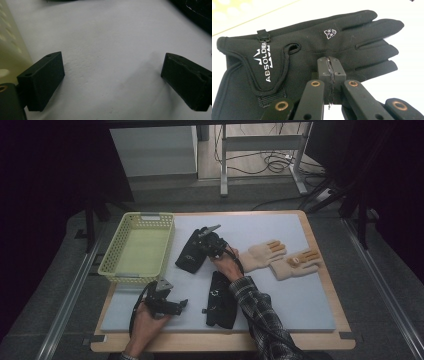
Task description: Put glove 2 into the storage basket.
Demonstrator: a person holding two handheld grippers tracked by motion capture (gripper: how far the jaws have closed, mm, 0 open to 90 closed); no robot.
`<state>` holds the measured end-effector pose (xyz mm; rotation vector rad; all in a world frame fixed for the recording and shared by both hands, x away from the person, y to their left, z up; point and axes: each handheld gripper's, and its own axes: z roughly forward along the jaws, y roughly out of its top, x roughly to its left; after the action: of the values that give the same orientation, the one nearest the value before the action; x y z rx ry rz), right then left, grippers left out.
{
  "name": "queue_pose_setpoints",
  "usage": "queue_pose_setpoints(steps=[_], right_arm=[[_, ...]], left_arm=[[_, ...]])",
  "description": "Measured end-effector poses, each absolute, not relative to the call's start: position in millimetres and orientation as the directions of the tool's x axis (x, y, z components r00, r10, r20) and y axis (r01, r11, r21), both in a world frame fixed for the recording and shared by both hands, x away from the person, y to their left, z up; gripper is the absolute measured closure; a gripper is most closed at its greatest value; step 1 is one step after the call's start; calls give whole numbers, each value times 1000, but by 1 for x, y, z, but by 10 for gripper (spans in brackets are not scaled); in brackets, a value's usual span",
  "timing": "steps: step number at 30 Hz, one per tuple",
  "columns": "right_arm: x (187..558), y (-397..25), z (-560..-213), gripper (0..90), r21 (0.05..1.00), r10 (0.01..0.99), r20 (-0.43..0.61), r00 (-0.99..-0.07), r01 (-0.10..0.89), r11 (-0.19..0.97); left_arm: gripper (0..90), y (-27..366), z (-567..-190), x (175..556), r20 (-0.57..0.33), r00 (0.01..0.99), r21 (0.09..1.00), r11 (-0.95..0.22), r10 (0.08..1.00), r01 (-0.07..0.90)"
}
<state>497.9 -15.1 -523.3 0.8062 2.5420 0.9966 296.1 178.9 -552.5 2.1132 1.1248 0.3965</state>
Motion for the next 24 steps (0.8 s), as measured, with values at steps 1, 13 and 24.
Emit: queue_pose_setpoints(steps=[1,13,24], right_arm=[[497,-17,-521,886,702,597,-51,-801,397,592],[468,-37,-482,889,771,555,-20,-832,341,539],[432,-63,-452,889,805,515,14,-857,315,503]], left_arm=[[51,179,-553,296,-54,576,704,-378,816,601],[52,179,-552,296,-53,576,703,-379,816,601],[52,179,-553,296,-54,576,705,-378,816,601]])
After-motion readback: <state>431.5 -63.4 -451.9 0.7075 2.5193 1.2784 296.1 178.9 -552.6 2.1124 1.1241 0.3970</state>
